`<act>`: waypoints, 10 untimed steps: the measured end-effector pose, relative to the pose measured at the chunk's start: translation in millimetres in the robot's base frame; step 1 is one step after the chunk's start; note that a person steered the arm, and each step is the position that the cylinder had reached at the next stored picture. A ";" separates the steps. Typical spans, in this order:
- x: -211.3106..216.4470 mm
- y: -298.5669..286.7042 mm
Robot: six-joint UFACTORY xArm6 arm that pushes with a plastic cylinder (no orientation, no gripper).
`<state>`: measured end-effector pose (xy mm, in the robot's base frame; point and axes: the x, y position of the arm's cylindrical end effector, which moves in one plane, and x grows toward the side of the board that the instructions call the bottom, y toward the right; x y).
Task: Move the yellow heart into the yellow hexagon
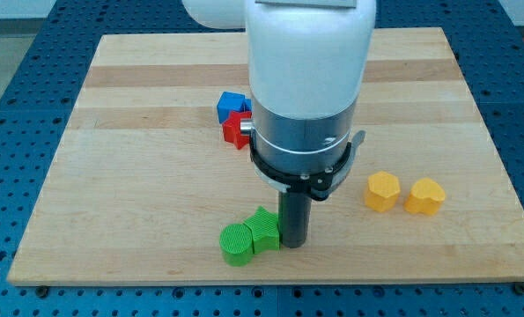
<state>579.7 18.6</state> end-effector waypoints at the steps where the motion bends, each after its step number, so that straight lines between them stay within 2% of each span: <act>1: 0.0 55.5; 3: -3.9 207.9; 4: -27.8 198.3; 6: -35.9 129.2; 7: -35.9 153.7; 8: -42.2 210.9; 9: -79.8 224.5; 10: -88.5 189.1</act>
<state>491.3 207.7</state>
